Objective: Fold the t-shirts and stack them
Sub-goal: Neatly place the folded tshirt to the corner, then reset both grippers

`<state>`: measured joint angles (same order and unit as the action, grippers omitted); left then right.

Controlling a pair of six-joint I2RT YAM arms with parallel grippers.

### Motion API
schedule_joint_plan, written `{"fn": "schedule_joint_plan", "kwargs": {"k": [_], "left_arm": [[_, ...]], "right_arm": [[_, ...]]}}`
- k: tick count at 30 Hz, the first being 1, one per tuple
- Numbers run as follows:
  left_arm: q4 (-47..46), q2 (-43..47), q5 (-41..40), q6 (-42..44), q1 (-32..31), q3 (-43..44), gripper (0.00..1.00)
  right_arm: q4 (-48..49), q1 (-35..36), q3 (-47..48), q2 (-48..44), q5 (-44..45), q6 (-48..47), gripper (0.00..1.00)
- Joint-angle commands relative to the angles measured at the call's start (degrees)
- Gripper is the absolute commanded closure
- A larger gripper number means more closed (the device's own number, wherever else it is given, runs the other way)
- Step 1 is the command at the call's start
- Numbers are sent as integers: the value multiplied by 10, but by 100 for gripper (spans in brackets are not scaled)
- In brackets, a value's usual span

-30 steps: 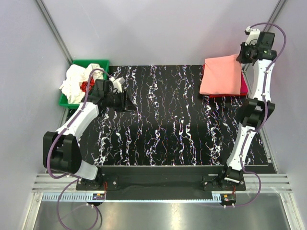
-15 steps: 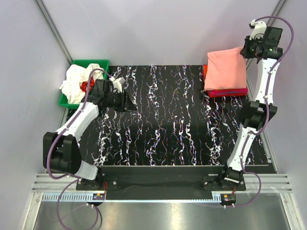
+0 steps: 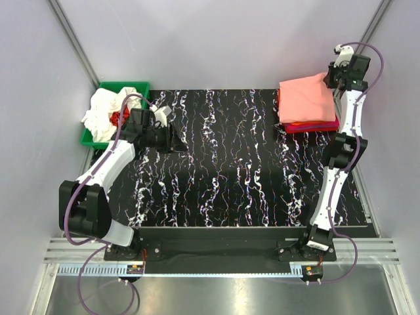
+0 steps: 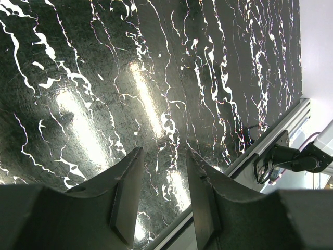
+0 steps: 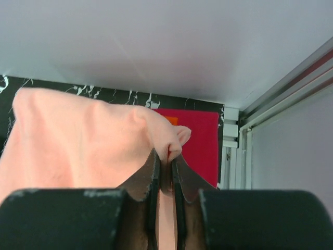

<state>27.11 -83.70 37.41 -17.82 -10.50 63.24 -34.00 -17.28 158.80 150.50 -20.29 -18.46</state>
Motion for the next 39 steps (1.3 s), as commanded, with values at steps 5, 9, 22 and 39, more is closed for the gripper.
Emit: {"fn": "schedule_joint_plan", "kwargs": {"k": [5,9,22,39], "left_arm": [[-19,-7,28,2,0,6,56],[-19,-1,14,3,1,4,55],[-27,1,35,0,1,10,54],[-36,37,42,-1,1,0,49]], "right_arm": [[166,-3,26,18,-18,54,60],[187,-5,27,20,-18,76,41],[106,1,-123,-147,9,236,30],[125,2,-49,6,12,265,79]]}}
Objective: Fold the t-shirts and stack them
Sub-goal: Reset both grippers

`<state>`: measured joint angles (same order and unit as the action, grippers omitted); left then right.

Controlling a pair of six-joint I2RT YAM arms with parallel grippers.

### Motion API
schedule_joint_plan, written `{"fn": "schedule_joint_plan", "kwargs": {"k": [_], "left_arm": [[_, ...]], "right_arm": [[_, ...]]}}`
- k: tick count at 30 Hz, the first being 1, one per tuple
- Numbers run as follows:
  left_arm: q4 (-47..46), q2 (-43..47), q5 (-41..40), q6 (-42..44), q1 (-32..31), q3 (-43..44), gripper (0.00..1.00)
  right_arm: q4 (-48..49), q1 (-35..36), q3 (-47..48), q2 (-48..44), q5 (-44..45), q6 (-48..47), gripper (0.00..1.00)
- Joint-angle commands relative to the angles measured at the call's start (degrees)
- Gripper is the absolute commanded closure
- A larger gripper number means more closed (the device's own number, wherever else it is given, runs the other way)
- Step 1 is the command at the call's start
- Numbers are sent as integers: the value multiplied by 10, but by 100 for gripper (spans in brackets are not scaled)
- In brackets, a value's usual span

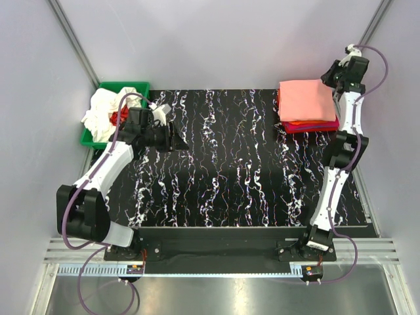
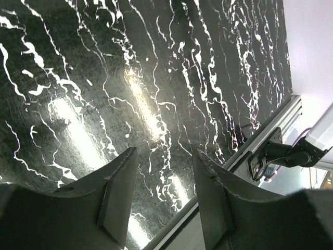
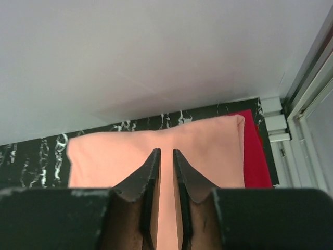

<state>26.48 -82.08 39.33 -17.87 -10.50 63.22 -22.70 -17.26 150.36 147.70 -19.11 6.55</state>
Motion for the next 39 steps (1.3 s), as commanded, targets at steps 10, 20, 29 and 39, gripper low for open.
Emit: {"fn": "schedule_joint_plan", "kwargs": {"k": [10,20,29,39], "left_arm": [[-55,4,59,-23,0,-10,48],[-63,5,48,-21,0,-12,48],[-64,46,50,-5,1,1,48],[-73,149,14,26,6,29,21]], "right_arm": [[104,-30,84,95,31,25,77],[99,-32,42,-7,-51,34,70],[7,12,-171,-275,-59,157,52],[9,216,-692,-732,-29,237,0]]}}
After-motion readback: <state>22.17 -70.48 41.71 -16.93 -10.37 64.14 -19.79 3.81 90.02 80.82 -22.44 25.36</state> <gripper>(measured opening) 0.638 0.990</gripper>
